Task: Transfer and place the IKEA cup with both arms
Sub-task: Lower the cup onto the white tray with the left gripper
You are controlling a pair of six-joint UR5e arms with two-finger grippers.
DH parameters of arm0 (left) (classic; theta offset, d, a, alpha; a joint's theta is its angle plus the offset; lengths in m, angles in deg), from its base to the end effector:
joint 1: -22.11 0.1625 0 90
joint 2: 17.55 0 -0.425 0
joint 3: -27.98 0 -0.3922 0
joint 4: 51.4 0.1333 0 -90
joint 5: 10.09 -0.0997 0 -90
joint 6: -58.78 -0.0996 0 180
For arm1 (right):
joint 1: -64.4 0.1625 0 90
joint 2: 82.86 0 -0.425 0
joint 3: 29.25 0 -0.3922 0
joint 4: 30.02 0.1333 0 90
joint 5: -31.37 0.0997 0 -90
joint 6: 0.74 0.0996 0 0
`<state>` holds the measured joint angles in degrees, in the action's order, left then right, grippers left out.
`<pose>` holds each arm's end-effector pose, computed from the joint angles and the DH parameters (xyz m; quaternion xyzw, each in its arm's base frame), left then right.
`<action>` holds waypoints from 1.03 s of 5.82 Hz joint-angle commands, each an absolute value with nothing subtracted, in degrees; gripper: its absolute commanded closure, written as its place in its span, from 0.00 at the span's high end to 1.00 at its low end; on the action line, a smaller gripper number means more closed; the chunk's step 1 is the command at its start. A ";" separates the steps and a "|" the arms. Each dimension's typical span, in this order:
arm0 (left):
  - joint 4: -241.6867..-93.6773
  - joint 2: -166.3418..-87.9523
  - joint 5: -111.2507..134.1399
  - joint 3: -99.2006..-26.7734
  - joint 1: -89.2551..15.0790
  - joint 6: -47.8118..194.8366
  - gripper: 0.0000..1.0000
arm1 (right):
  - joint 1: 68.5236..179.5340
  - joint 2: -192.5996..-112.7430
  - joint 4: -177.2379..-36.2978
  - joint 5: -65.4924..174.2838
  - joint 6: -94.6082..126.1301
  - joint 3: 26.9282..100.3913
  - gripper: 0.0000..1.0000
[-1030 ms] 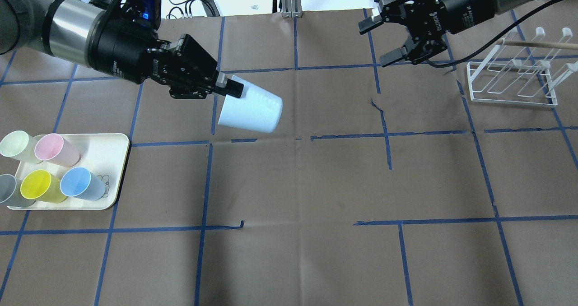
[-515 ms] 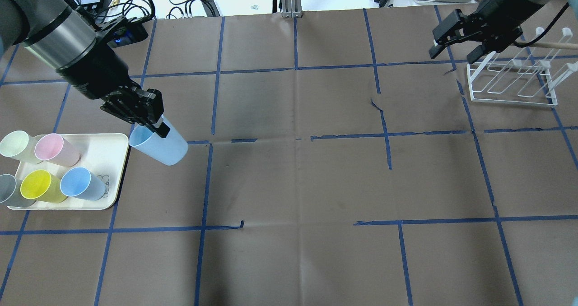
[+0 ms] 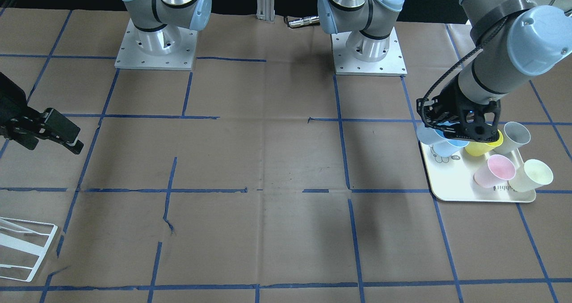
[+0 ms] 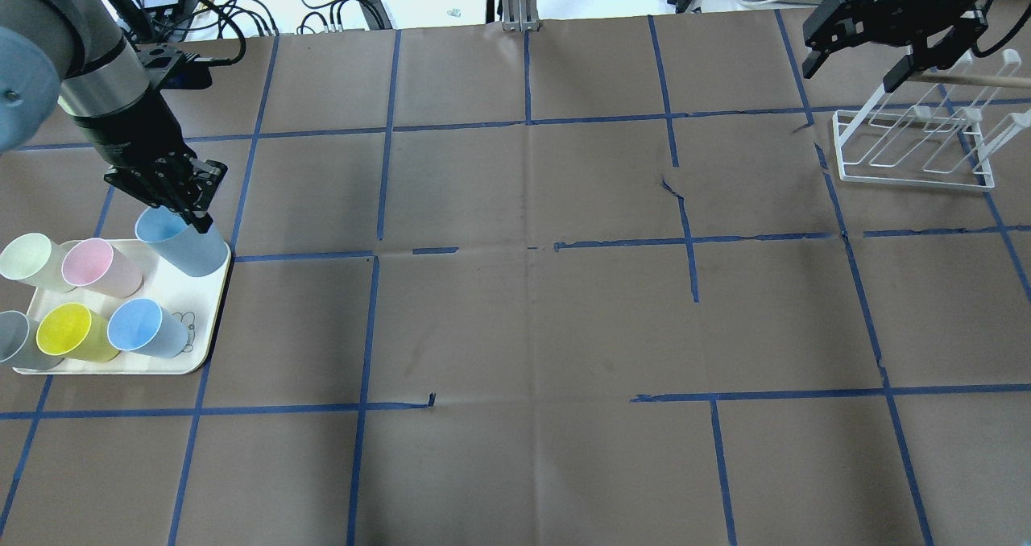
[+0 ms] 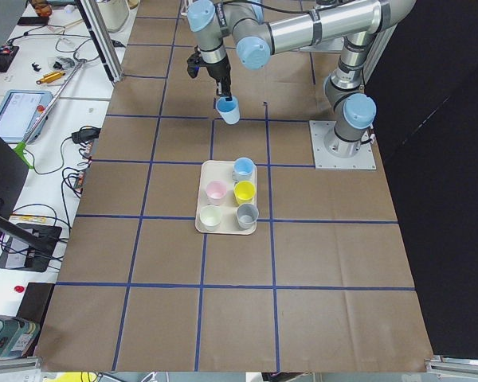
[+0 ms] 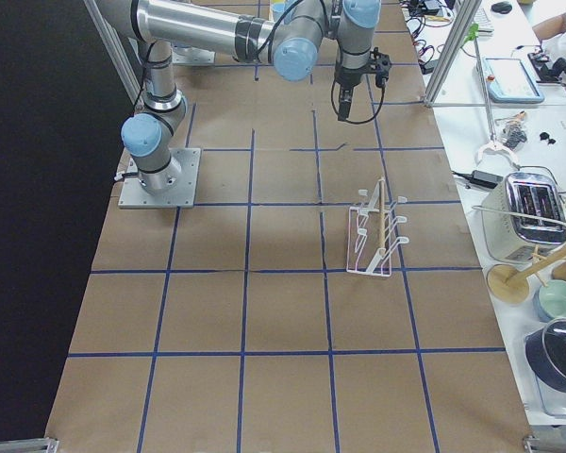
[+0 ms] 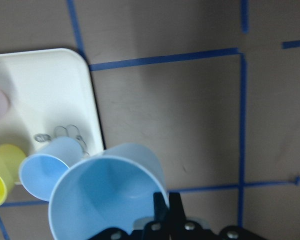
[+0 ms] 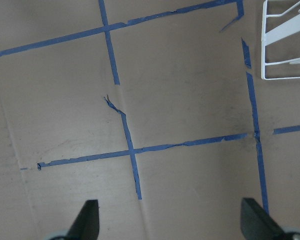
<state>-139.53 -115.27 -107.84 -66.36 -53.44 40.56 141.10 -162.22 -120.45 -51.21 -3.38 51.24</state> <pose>0.0140 -0.5347 0.3869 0.0387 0.9930 0.1040 0.0397 0.0113 -0.5874 0.4725 0.0931 0.9935 -0.0029 0.0649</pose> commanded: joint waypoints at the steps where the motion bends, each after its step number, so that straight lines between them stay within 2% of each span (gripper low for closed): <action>1: -126.26 -118.79 -112.57 -70.43 -49.19 40.50 0.00 | 150.21 -162.58 -119.23 -55.26 6.15 49.94 1.00; 4: -110.94 -122.48 -112.04 -77.20 -47.68 36.81 0.00 | 155.18 -162.58 -118.70 -57.39 10.95 48.10 1.00; 6: -110.47 -124.06 -110.30 -78.53 -44.54 35.93 0.00 | 155.54 -161.88 -118.61 -57.31 9.99 48.53 1.00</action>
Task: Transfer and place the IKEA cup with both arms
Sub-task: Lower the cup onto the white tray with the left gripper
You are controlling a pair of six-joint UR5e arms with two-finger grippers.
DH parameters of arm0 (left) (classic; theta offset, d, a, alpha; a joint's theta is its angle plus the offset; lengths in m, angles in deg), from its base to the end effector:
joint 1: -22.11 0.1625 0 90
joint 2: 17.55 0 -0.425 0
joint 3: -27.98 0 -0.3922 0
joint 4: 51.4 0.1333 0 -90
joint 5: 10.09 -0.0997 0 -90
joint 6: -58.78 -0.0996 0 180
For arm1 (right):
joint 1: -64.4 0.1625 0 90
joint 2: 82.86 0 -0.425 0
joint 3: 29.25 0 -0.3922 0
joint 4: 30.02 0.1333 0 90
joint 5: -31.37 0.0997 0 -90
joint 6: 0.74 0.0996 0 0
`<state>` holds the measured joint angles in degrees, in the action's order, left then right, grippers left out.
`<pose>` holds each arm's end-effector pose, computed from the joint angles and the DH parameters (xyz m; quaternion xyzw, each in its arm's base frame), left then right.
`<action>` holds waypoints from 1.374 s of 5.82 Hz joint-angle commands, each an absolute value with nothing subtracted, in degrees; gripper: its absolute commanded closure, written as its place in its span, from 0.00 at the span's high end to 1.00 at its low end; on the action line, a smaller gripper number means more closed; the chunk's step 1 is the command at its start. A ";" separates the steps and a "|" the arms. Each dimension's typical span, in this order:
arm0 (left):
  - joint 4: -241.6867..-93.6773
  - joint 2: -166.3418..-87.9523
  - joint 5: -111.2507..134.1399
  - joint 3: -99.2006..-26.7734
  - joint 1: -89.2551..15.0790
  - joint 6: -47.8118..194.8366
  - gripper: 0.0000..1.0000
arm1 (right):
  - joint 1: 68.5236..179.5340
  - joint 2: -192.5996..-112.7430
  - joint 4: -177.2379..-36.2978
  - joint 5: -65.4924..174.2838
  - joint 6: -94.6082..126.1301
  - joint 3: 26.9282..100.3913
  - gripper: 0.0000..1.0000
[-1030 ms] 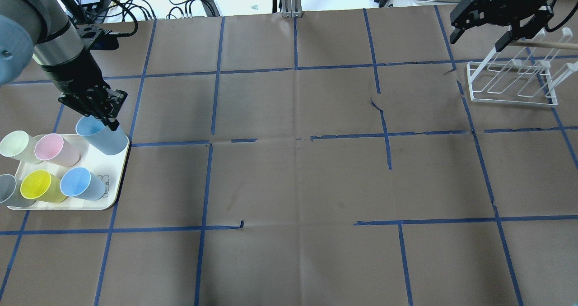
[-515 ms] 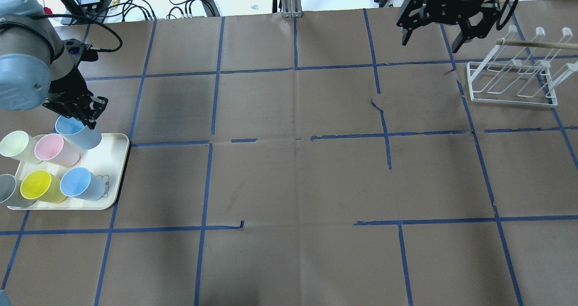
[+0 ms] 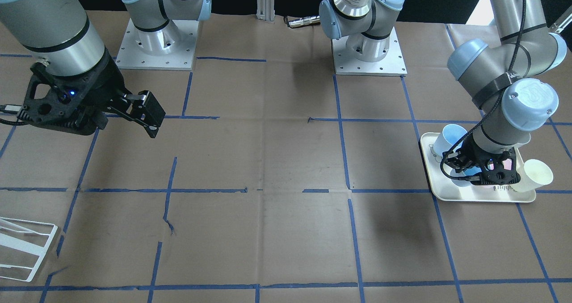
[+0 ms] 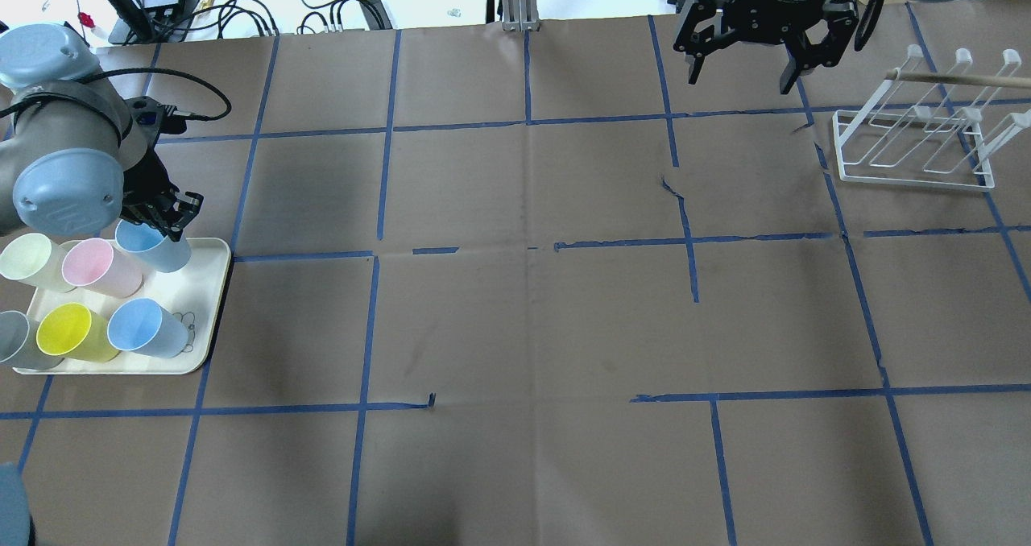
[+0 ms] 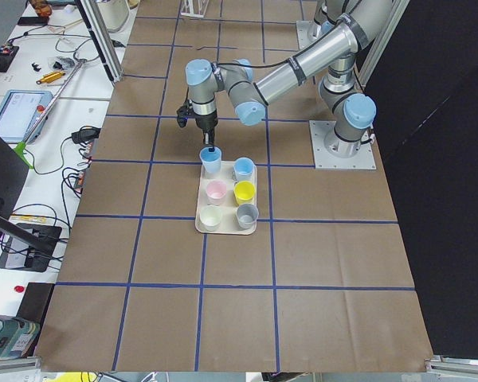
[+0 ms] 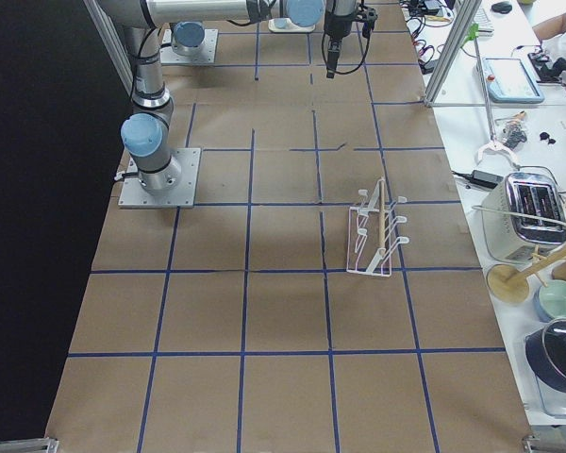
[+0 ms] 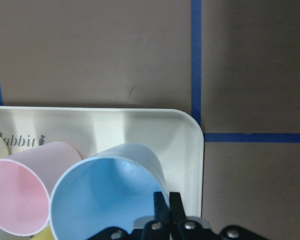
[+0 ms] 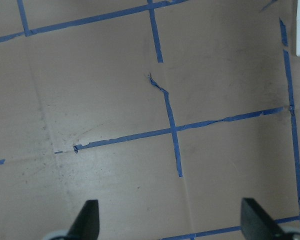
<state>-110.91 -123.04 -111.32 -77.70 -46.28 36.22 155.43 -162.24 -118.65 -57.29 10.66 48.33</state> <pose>0.0958 -0.5511 0.2702 0.0088 0.9951 0.0423 0.0884 0.1459 -0.5682 0.4937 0.0903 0.9958 -0.0025 0.0120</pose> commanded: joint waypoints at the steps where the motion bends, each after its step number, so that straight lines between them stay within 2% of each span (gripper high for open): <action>1: -110.03 -124.95 -110.28 -78.54 -44.25 35.76 0.01 | 155.10 -161.79 -118.88 -57.40 8.07 48.54 1.00; 4: -110.55 -125.04 -108.18 -78.54 -44.60 35.76 0.09 | 155.01 -162.14 -118.97 -60.62 4.97 48.27 1.00; 6: -110.82 -125.83 -108.53 -77.76 -44.60 35.49 0.87 | 155.01 -162.05 -119.05 -60.56 4.97 48.27 1.00; 8: -112.56 -124.27 -108.53 -76.44 -45.30 35.75 0.95 | 155.01 -162.14 -119.05 -59.08 5.15 48.27 1.00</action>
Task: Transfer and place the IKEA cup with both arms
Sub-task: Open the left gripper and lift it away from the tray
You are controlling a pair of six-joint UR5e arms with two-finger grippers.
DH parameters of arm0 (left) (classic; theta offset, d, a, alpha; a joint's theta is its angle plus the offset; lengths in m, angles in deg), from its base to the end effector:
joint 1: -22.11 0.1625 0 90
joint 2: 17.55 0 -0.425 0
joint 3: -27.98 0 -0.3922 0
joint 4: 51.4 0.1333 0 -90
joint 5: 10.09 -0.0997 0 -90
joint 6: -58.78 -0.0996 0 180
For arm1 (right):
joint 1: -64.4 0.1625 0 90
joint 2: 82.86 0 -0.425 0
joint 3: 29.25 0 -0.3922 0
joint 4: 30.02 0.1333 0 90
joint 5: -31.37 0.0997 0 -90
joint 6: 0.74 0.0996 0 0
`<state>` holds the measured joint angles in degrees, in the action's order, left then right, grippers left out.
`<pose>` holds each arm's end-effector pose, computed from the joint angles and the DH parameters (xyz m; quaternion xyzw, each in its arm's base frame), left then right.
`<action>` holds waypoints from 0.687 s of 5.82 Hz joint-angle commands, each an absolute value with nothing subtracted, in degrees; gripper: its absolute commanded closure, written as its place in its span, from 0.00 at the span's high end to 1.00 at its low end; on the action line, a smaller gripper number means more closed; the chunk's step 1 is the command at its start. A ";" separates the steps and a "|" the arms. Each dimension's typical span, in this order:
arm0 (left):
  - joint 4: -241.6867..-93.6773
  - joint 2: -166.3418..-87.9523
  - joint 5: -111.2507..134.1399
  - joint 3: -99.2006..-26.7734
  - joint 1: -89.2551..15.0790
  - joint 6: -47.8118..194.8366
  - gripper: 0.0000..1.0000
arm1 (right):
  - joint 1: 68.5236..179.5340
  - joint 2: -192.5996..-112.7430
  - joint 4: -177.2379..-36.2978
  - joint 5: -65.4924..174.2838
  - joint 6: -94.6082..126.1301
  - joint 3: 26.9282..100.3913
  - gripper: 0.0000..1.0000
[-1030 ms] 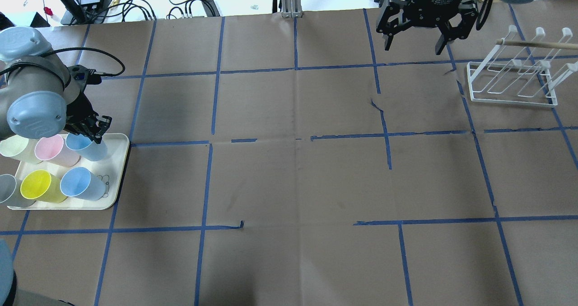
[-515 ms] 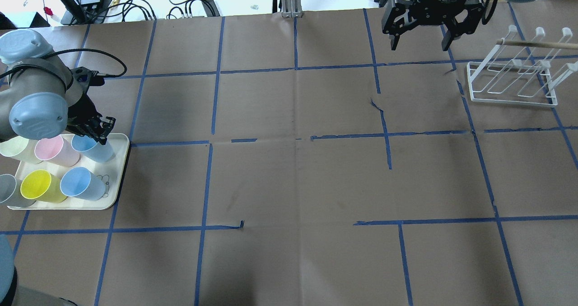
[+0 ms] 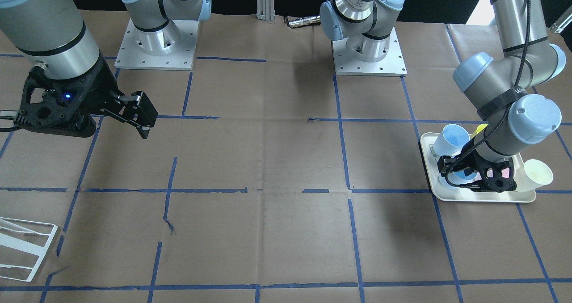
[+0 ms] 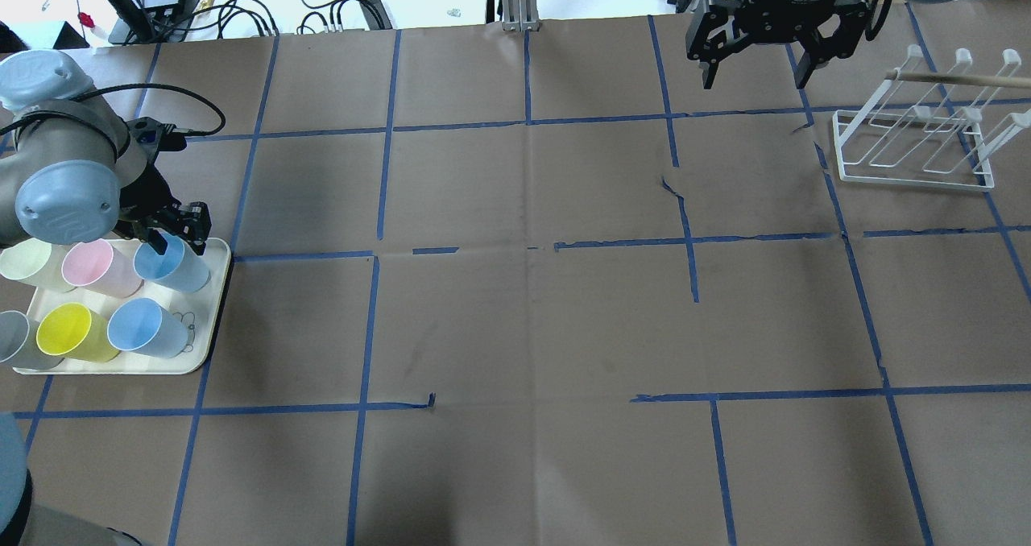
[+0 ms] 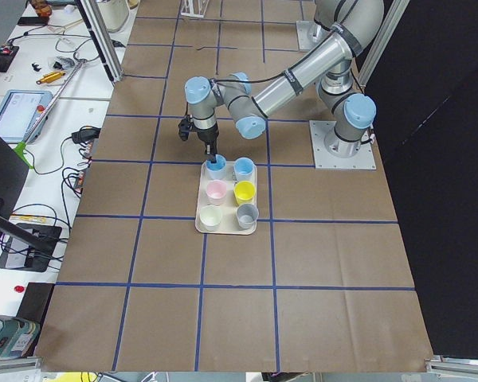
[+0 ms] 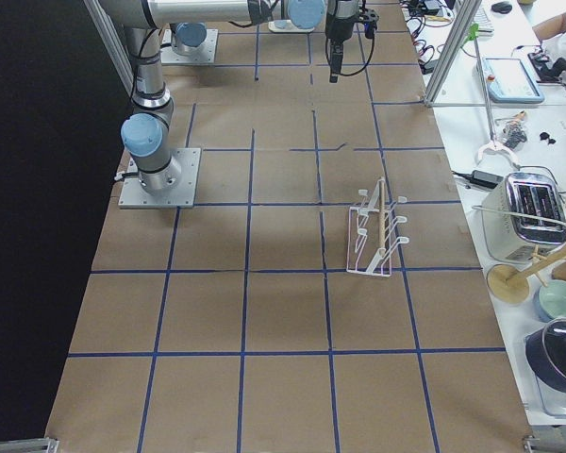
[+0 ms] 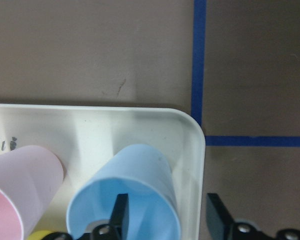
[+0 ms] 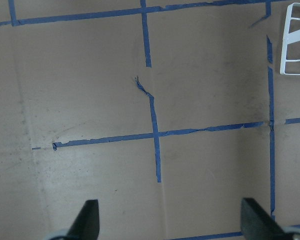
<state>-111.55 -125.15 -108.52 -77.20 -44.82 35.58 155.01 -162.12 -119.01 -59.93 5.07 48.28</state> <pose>0.1074 -0.5551 0.2518 0.0030 0.9970 0.0523 0.0575 0.1371 -0.5707 0.4936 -0.0454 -0.9989 0.0069 0.0110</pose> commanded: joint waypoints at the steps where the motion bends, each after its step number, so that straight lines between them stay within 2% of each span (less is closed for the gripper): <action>1: -121.45 -122.25 -108.27 -72.43 -46.17 36.02 0.96 | 155.01 -162.14 -119.05 -59.15 5.15 48.27 1.00; 4: -138.91 -113.03 -103.81 -63.70 -58.88 46.25 0.98 | 155.01 -162.14 -118.88 -59.86 4.01 48.27 1.00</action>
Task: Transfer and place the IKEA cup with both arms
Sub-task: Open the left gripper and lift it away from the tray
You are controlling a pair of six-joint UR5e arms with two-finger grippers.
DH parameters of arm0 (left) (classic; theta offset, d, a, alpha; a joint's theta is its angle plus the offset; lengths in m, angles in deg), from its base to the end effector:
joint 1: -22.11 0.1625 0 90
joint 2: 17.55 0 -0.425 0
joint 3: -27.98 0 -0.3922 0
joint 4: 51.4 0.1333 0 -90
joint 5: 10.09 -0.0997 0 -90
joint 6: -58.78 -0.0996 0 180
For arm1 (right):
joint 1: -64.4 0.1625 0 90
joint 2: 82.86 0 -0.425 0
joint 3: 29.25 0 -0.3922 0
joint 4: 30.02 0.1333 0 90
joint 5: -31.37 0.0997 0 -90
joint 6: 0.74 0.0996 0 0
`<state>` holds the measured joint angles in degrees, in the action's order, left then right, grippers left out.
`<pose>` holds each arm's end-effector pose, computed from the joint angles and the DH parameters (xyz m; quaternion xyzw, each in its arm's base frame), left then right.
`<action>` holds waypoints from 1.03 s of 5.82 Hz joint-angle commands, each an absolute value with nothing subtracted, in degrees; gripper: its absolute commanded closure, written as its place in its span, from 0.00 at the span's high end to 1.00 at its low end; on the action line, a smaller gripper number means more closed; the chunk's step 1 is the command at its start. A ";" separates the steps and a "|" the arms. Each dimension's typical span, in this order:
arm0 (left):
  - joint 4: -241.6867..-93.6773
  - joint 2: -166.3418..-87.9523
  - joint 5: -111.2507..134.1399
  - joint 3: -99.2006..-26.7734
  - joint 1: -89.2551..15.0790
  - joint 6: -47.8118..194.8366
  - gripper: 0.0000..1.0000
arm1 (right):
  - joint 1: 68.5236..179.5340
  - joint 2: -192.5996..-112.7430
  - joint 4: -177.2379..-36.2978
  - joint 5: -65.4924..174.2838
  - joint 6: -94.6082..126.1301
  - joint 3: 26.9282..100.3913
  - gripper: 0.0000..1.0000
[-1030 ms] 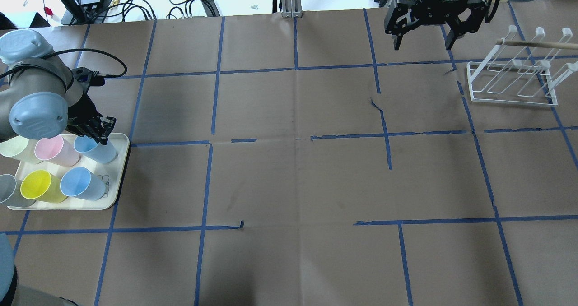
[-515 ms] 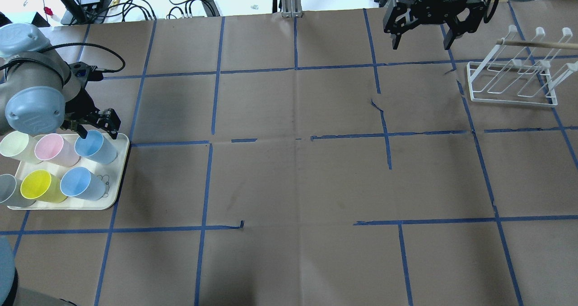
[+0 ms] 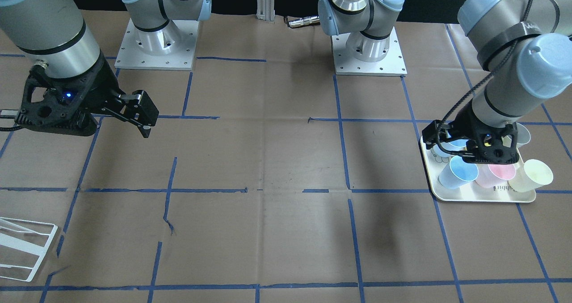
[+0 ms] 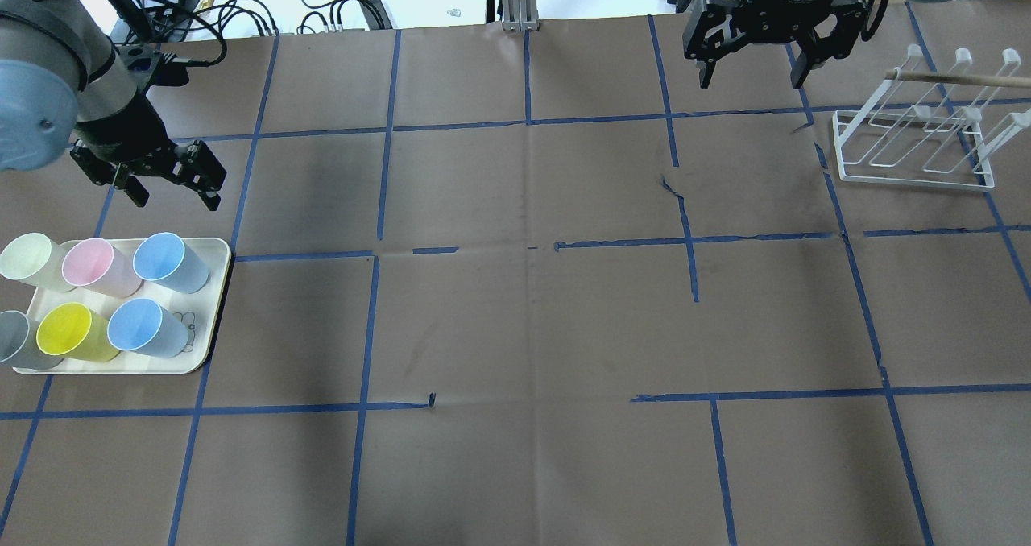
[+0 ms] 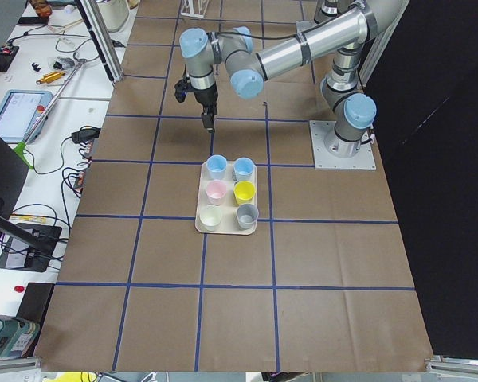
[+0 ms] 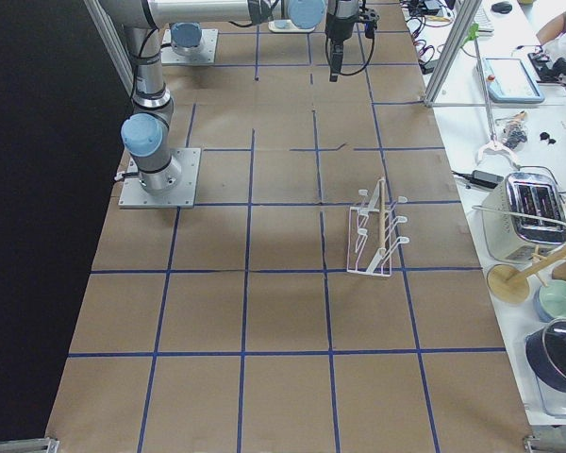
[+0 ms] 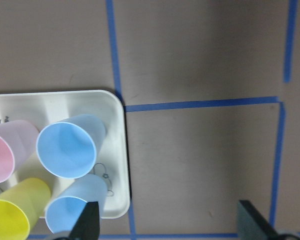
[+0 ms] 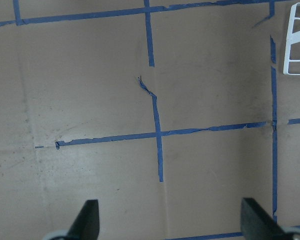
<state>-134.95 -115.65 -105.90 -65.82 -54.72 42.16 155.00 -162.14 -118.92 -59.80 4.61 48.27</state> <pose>0.0016 -0.5475 0.3943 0.0324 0.9971 0.0589 0.0367 0.1372 -0.5705 0.4937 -0.0415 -0.9991 0.0063 0.0099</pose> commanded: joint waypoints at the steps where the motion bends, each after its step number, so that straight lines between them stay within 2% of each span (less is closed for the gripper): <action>1: -139.81 -110.91 -101.34 -63.17 -63.10 56.13 0.98 | 155.01 -162.23 -118.97 -59.68 3.66 48.27 1.00; 4: -146.76 -109.13 -101.06 -57.11 -67.80 58.87 0.98 | 155.01 -162.32 -118.97 -59.42 3.65 48.27 1.00; 6: -147.47 -109.13 -100.97 -57.71 -67.98 58.61 0.98 | 155.01 -162.32 -118.97 -59.24 3.65 48.27 1.00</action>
